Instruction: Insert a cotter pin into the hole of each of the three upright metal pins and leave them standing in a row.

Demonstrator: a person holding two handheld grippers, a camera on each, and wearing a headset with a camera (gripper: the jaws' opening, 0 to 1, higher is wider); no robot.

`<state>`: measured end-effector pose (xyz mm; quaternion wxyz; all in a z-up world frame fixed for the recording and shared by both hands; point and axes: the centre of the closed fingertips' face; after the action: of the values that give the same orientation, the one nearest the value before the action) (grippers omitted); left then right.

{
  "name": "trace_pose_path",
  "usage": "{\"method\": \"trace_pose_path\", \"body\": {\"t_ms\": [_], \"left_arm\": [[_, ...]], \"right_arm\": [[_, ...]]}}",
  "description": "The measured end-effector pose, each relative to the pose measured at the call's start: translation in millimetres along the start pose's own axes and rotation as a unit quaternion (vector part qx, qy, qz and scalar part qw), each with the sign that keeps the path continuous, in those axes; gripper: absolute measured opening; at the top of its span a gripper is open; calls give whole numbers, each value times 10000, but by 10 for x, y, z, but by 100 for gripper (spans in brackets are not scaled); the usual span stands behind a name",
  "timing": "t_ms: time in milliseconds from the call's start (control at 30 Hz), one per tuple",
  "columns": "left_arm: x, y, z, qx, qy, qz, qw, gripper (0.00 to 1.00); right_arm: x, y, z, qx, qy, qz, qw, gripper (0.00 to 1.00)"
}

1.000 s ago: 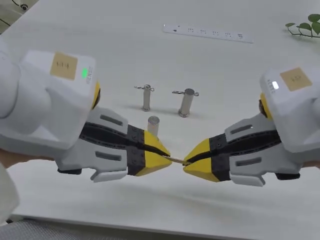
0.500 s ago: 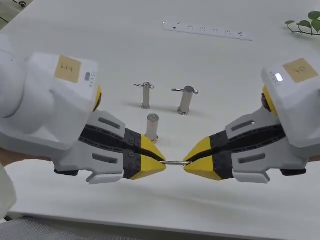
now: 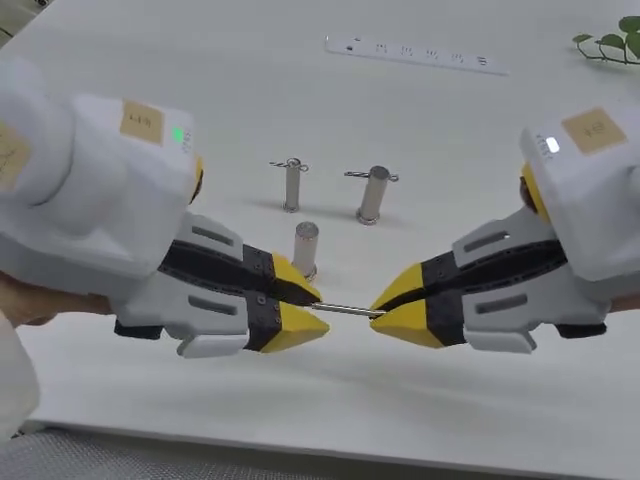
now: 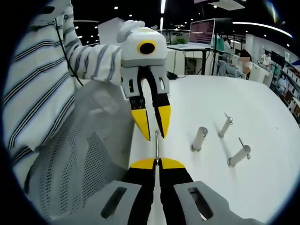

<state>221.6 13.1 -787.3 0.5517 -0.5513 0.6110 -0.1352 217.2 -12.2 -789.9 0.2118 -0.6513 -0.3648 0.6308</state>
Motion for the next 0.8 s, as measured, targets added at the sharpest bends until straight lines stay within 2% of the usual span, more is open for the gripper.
{"method": "trace_pose_path", "body": {"t_ms": [67,167,267,367,467,533,567,633,700,800], "left_arm": [[-14,23,64,-167,-77,50,9998,13],[-17,33,190,-215,-267,30,9994,14],[9,29,304,-312,-428,-40,9986,21],[26,93,426,-487,-586,59,9971,22],[40,120,535,-581,-724,25,9957,22],[50,115,649,-702,-946,-70,9930,22],[57,123,740,-857,-1138,-111,9897,22],[80,132,834,-914,-1284,-125,9874,23],[99,108,886,-942,-1352,-233,9861,23],[168,94,905,-895,-1308,-266,9870,22]], "right_arm": [[-7,33,-43,31,62,50,10000,3],[-9,89,-98,104,109,139,9998,3],[-1,213,-217,274,179,222,9992,3],[2,303,-322,339,272,297,9986,3],[4,367,-416,428,348,313,9980,3],[15,406,-468,467,388,342,9976,3],[23,421,-496,499,407,348,9973,3],[38,444,-530,533,418,346,9971,3],[50,455,-553,538,415,346,9971,3],[73,455,-585,555,401,331,9971,3]]}}
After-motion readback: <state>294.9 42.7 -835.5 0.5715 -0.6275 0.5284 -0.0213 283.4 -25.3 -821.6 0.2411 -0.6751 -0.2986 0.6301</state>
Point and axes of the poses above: the centre of the closed fingertips' face, and the gripper's own axes: x roughly forward along the fingers, z roughly to its left, y roughly out of its underside, and after that the axes turned 15 degrees about -x, right-handed
